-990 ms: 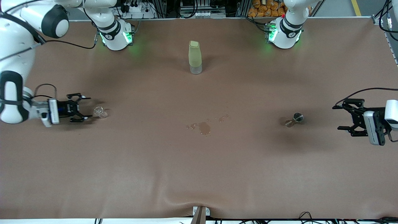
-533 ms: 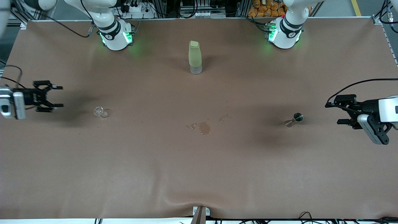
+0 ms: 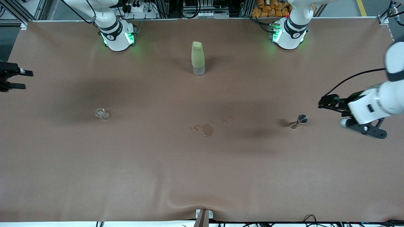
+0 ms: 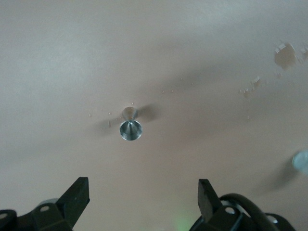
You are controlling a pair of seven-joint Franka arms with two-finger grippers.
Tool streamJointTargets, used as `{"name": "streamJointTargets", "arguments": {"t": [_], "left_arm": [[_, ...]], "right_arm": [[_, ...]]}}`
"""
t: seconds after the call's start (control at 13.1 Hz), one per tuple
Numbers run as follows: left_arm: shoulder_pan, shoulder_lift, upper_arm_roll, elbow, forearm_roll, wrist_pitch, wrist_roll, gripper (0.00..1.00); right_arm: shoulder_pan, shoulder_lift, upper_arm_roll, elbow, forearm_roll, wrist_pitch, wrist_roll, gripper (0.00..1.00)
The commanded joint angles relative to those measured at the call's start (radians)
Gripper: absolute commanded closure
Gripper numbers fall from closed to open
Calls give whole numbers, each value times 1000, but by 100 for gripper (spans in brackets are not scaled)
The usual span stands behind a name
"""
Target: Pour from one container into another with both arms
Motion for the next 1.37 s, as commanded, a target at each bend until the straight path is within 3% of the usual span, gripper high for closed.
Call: {"name": "streamJointTargets", "arguments": {"t": [0.0, 0.08, 0.3, 0.61, 0.76, 1.07, 1.29], "left_arm": [[-66, -84, 24, -29, 143, 7, -105, 0], [-54, -114, 26, -39, 150, 11, -107, 0], [-16, -202, 26, -91, 136, 20, -96, 0], [1, -326, 7, -173, 127, 26, -119, 0], [9, -343, 18, -183, 125, 37, -121, 0], [20, -348, 40, -192, 124, 57, -168, 0], [26, -371, 40, -217, 89, 57, -174, 0]], "right_arm": [[59, -71, 1, 66, -102, -17, 199, 0], [84, -94, 10, 86, -133, -17, 282, 0], [78, -169, 203, 126, -274, -18, 532, 0], [30, -209, 407, 126, -344, -21, 770, 0], [-31, -209, 508, 126, -372, 23, 793, 0], [-37, -208, 518, 126, -409, 68, 793, 0], [-36, -284, 513, 13, -409, 161, 782, 0]]}}
